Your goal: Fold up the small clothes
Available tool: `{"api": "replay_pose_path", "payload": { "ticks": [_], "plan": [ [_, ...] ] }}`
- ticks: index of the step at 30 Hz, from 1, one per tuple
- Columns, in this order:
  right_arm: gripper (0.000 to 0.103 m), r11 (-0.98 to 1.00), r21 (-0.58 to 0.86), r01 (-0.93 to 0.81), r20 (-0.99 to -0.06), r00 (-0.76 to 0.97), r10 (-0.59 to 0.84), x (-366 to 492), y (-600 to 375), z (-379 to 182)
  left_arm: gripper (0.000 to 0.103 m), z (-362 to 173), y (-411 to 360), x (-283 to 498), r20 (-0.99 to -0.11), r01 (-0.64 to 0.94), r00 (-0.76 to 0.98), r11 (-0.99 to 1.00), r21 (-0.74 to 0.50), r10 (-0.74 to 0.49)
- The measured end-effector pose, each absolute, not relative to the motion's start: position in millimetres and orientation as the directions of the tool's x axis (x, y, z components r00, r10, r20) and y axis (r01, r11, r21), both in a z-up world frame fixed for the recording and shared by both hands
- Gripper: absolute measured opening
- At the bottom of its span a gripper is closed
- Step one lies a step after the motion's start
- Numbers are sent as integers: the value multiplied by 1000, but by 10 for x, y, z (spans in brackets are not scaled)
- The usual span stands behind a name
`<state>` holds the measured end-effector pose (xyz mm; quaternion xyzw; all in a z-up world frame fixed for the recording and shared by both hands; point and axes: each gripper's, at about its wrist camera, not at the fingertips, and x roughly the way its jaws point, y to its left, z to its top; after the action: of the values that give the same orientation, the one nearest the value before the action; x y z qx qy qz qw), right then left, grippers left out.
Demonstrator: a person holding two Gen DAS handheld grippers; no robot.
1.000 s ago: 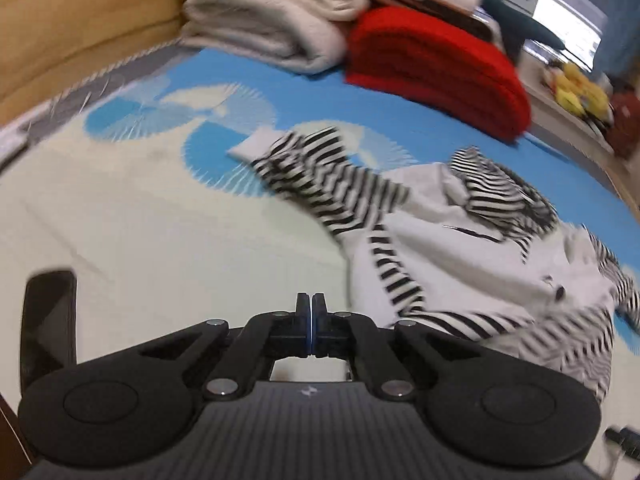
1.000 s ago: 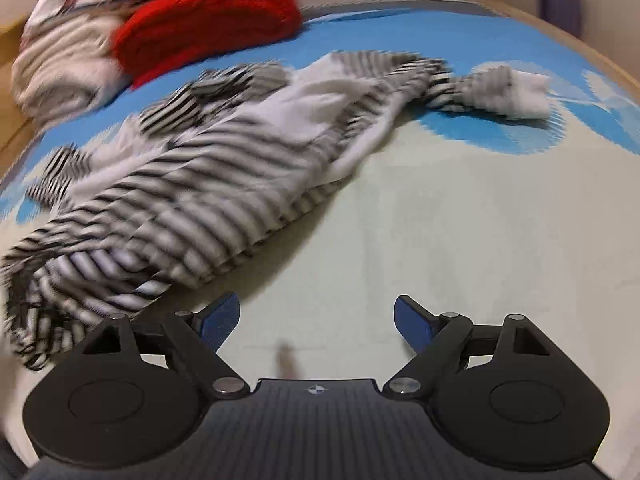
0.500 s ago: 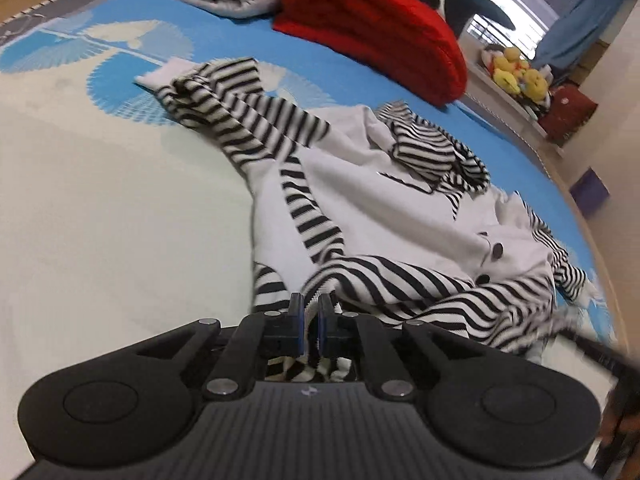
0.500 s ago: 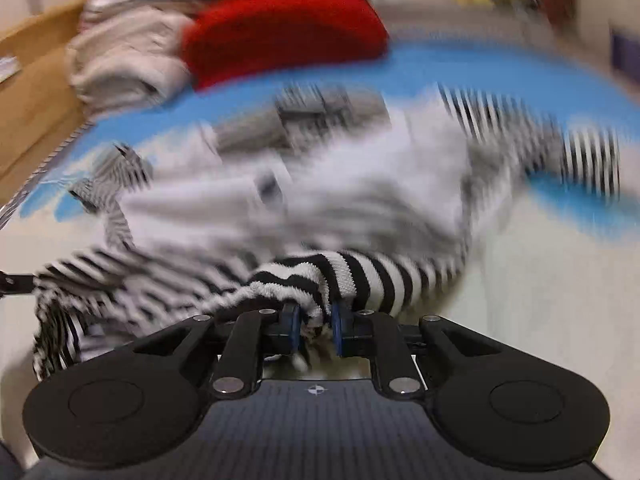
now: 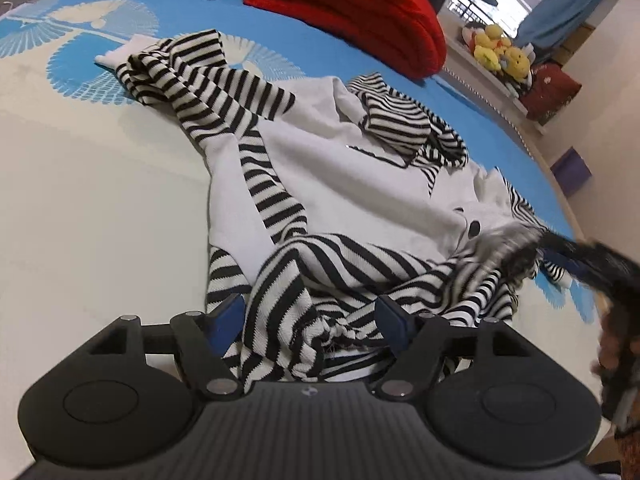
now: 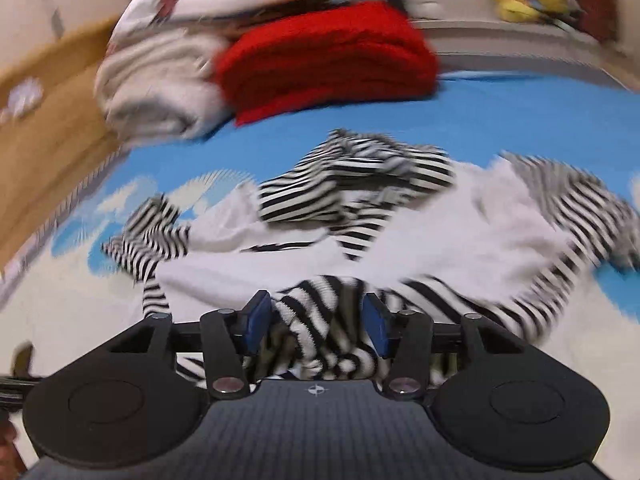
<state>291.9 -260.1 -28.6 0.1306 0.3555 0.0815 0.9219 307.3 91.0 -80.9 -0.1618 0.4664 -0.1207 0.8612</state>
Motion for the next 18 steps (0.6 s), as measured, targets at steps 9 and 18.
{"api": "replay_pose_path", "payload": {
  "ticks": [9,18],
  "plan": [
    [68,974,198,109,-858,500,118,2145,-2701,-1126,78,-839,852,3081,-769,43,531,918,-394,-355],
    [20,992,118,-53,-711,692,121,2362,-2353,-1188,79,-888,860,3127,-783,24,527,927,-373,-329]
  ]
}}
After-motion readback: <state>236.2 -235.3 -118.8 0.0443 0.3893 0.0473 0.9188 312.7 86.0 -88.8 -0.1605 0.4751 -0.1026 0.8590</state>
